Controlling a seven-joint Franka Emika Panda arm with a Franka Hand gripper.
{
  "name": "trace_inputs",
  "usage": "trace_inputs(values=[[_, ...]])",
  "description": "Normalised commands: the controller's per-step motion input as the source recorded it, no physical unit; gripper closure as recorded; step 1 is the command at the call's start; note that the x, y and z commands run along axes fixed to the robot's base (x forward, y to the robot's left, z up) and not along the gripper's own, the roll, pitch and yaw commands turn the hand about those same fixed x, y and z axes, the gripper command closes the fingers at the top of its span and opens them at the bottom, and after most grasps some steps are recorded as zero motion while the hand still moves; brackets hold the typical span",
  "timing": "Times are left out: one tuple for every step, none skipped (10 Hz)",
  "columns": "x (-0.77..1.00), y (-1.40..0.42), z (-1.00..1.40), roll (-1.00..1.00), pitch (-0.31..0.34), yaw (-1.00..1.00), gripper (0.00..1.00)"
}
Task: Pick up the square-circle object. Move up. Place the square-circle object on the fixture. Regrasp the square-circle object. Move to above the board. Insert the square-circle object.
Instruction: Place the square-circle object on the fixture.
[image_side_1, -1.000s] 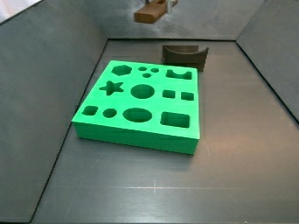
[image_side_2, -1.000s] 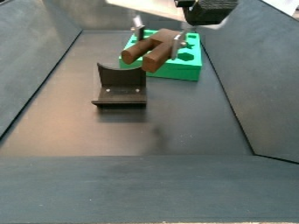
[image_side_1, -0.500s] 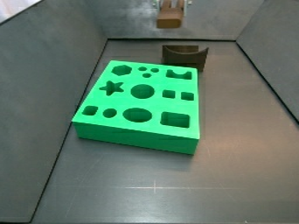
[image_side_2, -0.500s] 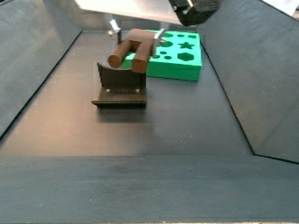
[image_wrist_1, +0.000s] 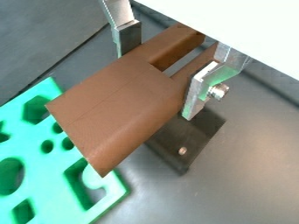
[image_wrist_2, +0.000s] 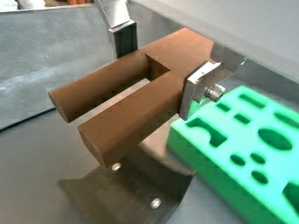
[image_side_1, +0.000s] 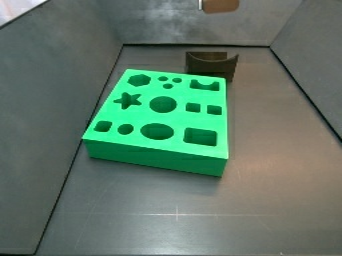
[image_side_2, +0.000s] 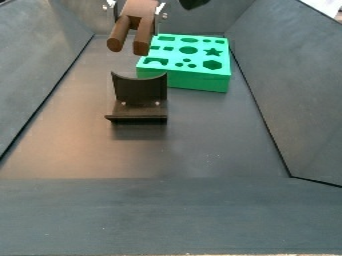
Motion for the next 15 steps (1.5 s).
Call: trace_inputs(values=[[0.06,0.0,0.04,-1.0,0.144,0.1,1.0],[0.07,0.02,0.0,-1.0,0.176,0.06,1.0],[0.08,0.03,0.0,-1.0,0.197,0.04,1.0],[0.09,0.04,-0.01,-0.89,0.216,-0.02,1.0],[0.09,0.04,-0.01,-0.71,0.199,-0.06,1.0],[0.08,0.04,-0.01,-0.47,0.161,-0.11,1.0],[0.08,0.04,-0.01,-0.36,0.142,-0.12,1.0],[0.07,0.03,0.0,-0.22,0.096,-0.13,1.0],[0.12,0.13,-1.0,-1.0,0.302,-0.11,1.0],[0.14,0.14,-1.0,-1.0,0.294,-0.14,1.0],[0.16,0.14,-1.0,-0.95,0.3,-0.18,1.0],[0.18,0.14,-1.0,-0.8,0.254,-0.22,1.0],[0.19,0.14,-1.0,-0.63,0.194,-0.24,1.0],[0.2,0.14,-1.0,-0.46,0.142,-0.26,1.0],[0.2,0.14,-1.0,-0.26,0.078,-0.25,1.0]])
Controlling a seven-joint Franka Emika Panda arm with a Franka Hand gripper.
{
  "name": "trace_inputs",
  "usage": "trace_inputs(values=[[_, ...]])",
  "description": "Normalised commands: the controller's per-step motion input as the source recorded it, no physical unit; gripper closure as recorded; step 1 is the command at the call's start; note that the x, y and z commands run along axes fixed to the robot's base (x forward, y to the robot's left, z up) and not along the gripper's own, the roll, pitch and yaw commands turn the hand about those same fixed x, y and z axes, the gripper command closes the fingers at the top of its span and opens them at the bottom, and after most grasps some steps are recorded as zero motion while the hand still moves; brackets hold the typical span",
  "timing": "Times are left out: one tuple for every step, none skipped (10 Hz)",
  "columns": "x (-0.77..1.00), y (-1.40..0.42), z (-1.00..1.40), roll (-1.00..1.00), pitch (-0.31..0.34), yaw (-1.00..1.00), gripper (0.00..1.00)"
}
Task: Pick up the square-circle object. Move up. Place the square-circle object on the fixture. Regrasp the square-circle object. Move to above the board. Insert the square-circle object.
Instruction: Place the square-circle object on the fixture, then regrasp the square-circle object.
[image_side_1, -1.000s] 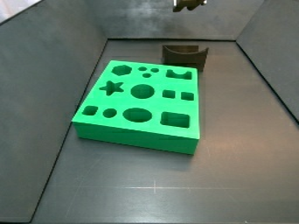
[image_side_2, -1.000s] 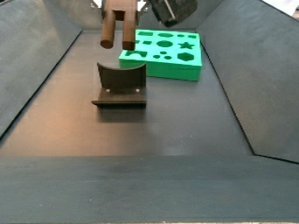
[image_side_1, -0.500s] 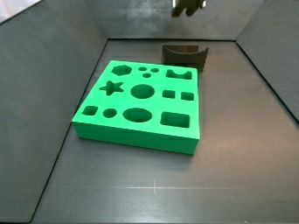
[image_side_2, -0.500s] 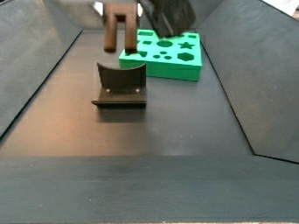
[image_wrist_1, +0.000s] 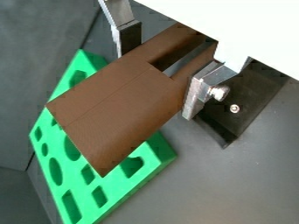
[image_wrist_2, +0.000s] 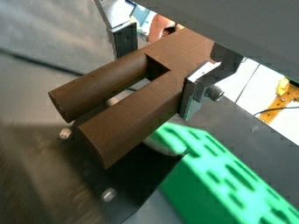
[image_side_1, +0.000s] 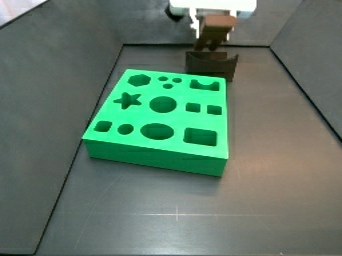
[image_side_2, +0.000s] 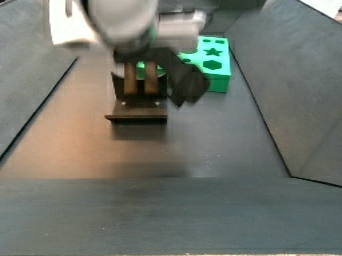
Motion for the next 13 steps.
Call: trace_inputs(values=[[0.21,0.14,-1.0,-0.18,0.023,-0.24,1.0],[0.16,0.11,-0.75,-0.14,-0.026,-0.2,1.0],[0.13,0.08,-0.54,-0.13,-0.051,-0.17,1.0],[0.11,0.07,-0.34,-0.13,-0.07,-0.13,1.0],[0.09,0.08,-0.21,-0.1,-0.082,-0.1,1.0],[0.07,0.08,-0.21,-0.09,-0.083,-0.08,1.0],[0.07,0.08,-0.21,-0.09,-0.082,-0.06,1.0],[0.07,0.09,-0.21,-0.09,-0.081,-0.03,1.0],[0.0,-0.5,-0.17,0.0,0.0,0.0,1.0],[0.0,0.0,0.0,0.0,0.0,0.0,0.0],[0.0,0.0,1.0,0.0,0.041,0.01,0.0],[-0.01,0.0,1.0,0.01,0.044,0.02,0.0],[-0.02,0.0,1.0,0.02,0.055,0.02,0.0]])
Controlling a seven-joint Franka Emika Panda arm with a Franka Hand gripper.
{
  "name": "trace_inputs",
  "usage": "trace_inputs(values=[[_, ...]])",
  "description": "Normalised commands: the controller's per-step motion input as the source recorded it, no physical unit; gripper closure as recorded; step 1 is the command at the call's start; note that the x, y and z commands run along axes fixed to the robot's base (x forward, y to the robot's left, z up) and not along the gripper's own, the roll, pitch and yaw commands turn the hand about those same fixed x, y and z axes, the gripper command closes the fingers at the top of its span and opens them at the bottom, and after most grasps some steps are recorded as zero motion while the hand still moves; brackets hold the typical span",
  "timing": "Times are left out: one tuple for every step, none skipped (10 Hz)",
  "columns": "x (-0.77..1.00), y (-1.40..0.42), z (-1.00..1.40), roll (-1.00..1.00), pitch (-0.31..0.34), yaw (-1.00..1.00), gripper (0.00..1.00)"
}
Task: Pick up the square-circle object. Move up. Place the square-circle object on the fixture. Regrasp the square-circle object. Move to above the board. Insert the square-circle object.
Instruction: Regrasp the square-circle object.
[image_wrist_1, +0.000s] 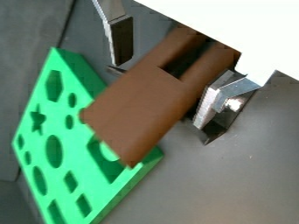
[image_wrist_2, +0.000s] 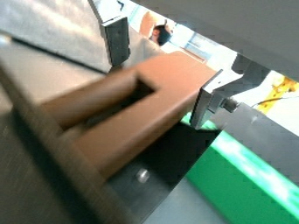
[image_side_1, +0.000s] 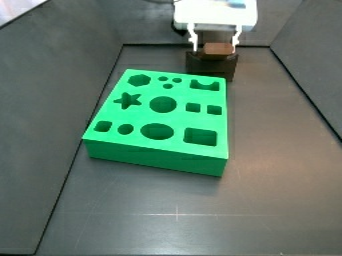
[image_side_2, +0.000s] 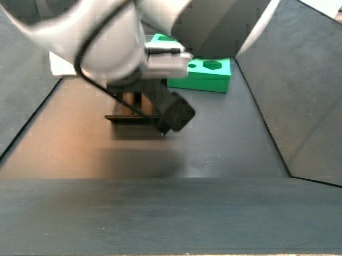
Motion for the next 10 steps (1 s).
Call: trace_inputs(values=[[-0.03,0.0,1.0,0.04,0.062,0.01,0.0],[-0.03,0.0,1.0,0.05,0.068,0.0,0.0],[-0.03,0.0,0.92,0.05,0.073,-0.01,0.0],[-0.03,0.0,0.68,0.05,0.075,-0.02,0.0],[-0.03,0.0,0.56,0.05,0.074,-0.02,0.0],[-0.02,0.0,0.25,0.05,0.062,-0.03,0.0],[-1.0,0.0,0.0,-0.03,0.031,-0.06,0.0],[-1.0,0.0,-0.06,-0.05,0.0,-0.06,0.0],[-1.0,0.0,-0.01,-0.03,-0.049,-0.08,0.0],[-1.0,0.0,0.0,0.0,-0.064,-0.06,0.0]])
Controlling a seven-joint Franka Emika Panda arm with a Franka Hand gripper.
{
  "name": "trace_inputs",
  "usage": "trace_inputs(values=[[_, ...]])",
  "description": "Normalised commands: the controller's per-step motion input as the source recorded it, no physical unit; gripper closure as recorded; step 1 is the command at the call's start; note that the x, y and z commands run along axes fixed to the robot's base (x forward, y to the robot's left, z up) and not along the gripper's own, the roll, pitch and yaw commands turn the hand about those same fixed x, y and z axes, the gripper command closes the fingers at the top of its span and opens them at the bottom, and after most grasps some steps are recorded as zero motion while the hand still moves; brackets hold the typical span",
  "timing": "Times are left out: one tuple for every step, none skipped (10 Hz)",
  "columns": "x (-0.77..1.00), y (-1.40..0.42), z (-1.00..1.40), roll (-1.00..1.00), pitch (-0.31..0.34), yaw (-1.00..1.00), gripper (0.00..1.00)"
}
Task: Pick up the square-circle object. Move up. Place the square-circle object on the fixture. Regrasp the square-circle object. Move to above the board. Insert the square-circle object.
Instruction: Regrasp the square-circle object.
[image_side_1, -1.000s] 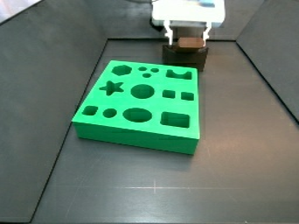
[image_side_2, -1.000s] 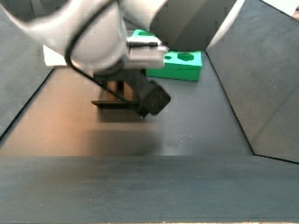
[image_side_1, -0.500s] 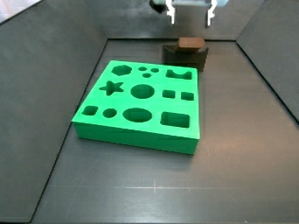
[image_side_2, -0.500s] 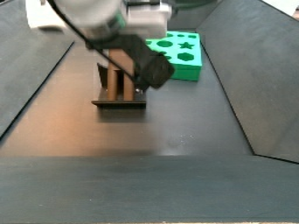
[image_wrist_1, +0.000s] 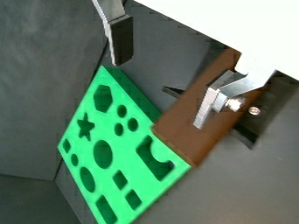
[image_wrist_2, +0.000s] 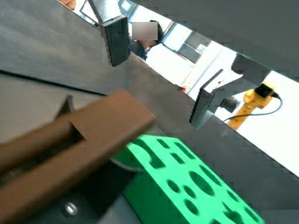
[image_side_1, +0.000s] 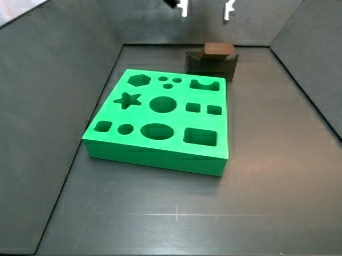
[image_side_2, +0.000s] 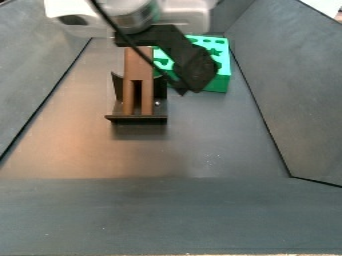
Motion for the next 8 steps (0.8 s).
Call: trace_inputs(values=[[-1.0,0.0,-0.01,0.03,-0.074,-0.05,0.0],[-1.0,-0.01,0.0,0.06,-0.088,-0.03,0.0],[-1.0,-0.01,0.01,0.08,-0.098,-0.01,0.0],[-0.96,-0.01,0.02,0.1,-0.107,0.0,0.0],[-0.82,-0.02,0.01,0.11,-0.112,0.02,0.0],[-0.64,-0.02,0.02,0.12,-0.112,0.03,0.0],[-0.42,-1.0,-0.54,0.83,-0.031,-1.0,0.0],[-0.24,-1.0,-0.49,0.83,-0.044,-1.0,0.0]])
